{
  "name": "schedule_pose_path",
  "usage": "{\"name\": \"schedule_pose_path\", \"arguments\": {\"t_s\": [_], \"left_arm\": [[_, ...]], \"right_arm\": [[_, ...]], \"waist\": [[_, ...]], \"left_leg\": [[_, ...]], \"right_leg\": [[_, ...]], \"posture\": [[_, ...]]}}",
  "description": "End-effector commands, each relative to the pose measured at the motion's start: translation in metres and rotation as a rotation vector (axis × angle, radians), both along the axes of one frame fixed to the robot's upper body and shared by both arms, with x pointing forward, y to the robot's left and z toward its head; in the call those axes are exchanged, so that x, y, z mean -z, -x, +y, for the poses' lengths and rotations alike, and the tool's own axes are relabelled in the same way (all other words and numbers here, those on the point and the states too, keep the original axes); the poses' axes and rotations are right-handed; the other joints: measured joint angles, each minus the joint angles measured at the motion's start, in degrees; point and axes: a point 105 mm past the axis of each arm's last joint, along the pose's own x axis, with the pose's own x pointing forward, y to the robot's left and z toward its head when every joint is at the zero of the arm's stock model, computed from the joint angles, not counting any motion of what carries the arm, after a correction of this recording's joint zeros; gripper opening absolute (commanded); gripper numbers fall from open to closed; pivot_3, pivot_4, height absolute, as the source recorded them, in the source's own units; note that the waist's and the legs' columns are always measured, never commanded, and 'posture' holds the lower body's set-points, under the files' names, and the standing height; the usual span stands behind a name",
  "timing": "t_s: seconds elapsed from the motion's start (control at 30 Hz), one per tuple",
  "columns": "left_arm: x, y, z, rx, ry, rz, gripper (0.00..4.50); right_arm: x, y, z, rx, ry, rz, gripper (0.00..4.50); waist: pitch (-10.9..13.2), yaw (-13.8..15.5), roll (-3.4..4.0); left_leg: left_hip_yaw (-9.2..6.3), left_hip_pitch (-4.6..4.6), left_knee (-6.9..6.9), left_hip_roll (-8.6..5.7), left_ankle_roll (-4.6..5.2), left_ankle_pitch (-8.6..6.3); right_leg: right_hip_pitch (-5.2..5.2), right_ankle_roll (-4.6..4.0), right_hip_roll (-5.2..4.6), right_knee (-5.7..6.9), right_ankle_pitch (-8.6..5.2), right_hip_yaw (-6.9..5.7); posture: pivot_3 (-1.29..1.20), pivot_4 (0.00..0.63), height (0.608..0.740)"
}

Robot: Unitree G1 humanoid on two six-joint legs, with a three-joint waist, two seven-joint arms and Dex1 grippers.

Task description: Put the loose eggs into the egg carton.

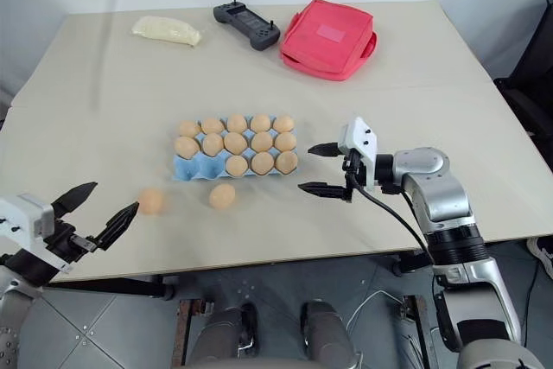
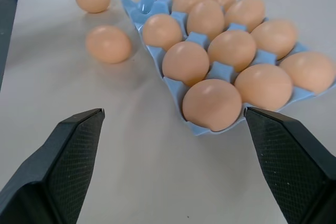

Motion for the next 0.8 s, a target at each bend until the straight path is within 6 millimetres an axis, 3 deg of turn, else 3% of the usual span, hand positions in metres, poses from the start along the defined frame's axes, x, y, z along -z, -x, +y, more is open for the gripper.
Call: {"name": "schedule_pose_path", "arguments": {"t_s": [0.03, 0.27, 0.43, 0.8], "left_arm": [[-0.008, 0.001, -0.022, 0.027, -0.001, 0.006, 4.50], [-0.005, 0.000, -0.070, 0.129, 0.004, 0.032, 4.50], [0.016, -0.010, -0.087, 0.099, 0.039, 0.172, 4.50], [0.023, -0.036, -0.134, 0.205, 0.060, 0.224, 4.50]], "right_arm": [[-0.011, -0.001, 0.008, -0.039, -0.011, -0.042, 4.45], [-0.011, -0.004, 0.016, -0.068, -0.012, -0.030, 4.45], [-0.013, -0.004, 0.014, -0.078, -0.015, -0.034, 4.45], [-0.014, 0.003, 0.004, -0.073, -0.014, -0.038, 4.45]], "waist": [[0.0, 0.0, 0.00], [0.0, 0.2, 0.00], [0.0, 1.0, 0.00], [0.0, 2.0, 0.00]], "left_leg": [[0.00, 0.00, 0.00, 0.00, 0.00, 0.00], [0.01, 0.00, 0.00, -0.01, 0.05, 0.04], [0.01, 0.01, 0.07, 0.00, 0.07, 0.05], [0.01, 0.00, 0.16, -0.02, 0.08, 0.06]], "right_leg": [[0.00, 0.00, 0.00, 0.00, 0.00, 0.00], [0.01, 0.00, 0.02, -0.02, 0.00, 0.01], [0.02, 0.00, 0.05, 0.04, 0.00, 0.03], [0.05, 0.00, 0.07, 0.06, 0.00, 0.02]], "posture": [[0.00, 0.150, 0.740], [0.00, 0.150, 0.740], [0.00, 0.150, 0.740], [0.00, 0.150, 0.740]]}}
